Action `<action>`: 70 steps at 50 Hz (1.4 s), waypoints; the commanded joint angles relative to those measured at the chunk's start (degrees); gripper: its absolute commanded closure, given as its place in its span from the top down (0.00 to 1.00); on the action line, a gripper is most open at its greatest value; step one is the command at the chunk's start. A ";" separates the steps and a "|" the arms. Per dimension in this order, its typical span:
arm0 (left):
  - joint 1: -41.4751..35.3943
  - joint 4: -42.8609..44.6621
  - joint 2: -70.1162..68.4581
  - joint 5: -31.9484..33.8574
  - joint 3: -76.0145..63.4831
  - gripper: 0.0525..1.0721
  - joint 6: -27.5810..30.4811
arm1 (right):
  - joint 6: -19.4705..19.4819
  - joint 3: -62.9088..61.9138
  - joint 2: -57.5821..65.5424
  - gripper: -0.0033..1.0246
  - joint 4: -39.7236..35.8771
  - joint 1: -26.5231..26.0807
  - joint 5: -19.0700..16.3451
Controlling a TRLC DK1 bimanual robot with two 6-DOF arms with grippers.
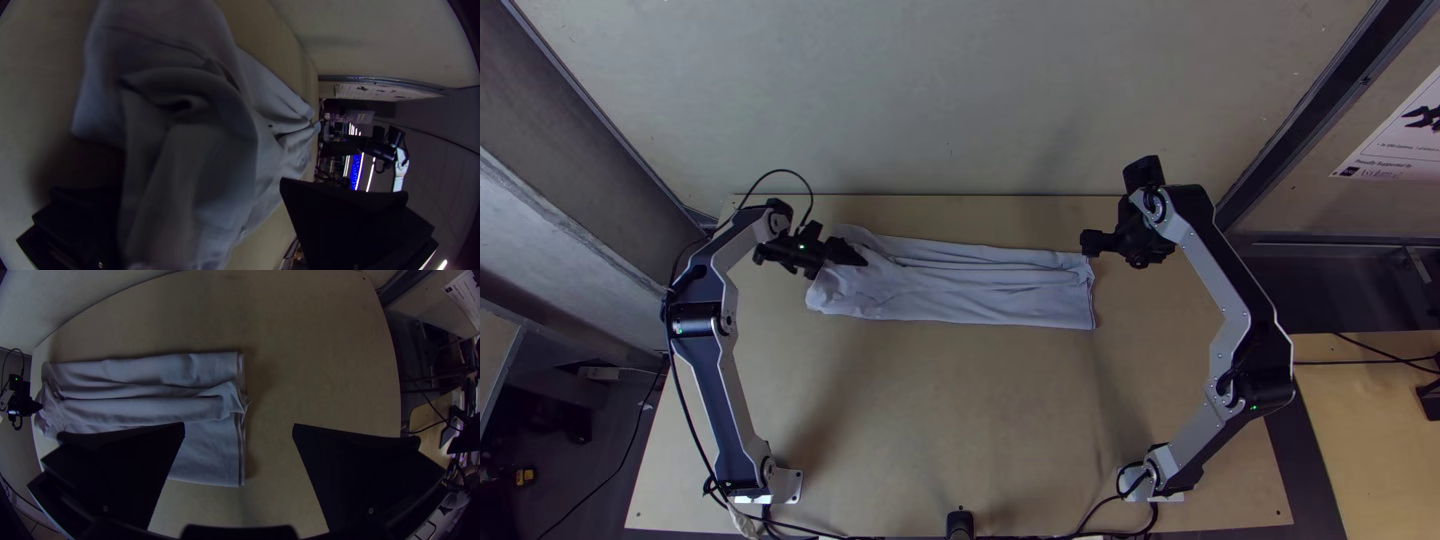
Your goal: Fold the t-shirt
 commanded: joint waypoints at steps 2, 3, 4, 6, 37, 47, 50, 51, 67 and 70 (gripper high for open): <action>-3.54 6.38 -0.72 -7.67 -5.21 0.96 -7.29 | 1.40 -1.34 -2.21 0.96 -0.68 0.48 0.61; -3.90 7.52 -1.16 -9.34 -5.74 0.96 -8.61 | 1.40 -1.34 -2.30 0.96 -0.68 0.48 0.70; -4.34 8.75 -1.60 -11.10 -6.26 0.96 -10.28 | 1.40 -1.43 -2.30 0.96 -0.68 0.48 0.61; -5.04 10.51 -2.13 -14.70 -7.14 0.96 -13.09 | 1.40 -1.51 -2.47 0.96 -0.68 0.31 0.61; -11.10 12.36 -15.05 -34.92 -12.33 0.03 -15.29 | 3.42 -7.67 -5.99 0.96 2.13 0.57 0.70; -5.74 7.70 -19.80 -38.87 -7.85 0.03 -10.19 | 4.13 -10.22 -7.31 0.96 3.72 1.01 0.70; -3.63 7.44 -20.50 -39.49 -7.06 0.03 -7.90 | 4.30 -10.83 -7.57 0.96 4.07 1.01 0.70; -2.93 7.00 -20.59 -39.75 -6.62 0.03 -7.29 | 4.39 -11.01 -7.75 0.96 4.24 1.01 0.70; 6.47 5.24 -21.11 -50.21 -4.24 0.03 6.25 | 4.30 -12.76 -8.62 0.96 5.47 -0.22 0.78; 7.62 5.33 -21.38 -51.17 -4.07 0.03 7.92 | 4.30 -13.03 -8.80 0.96 5.74 -0.49 0.78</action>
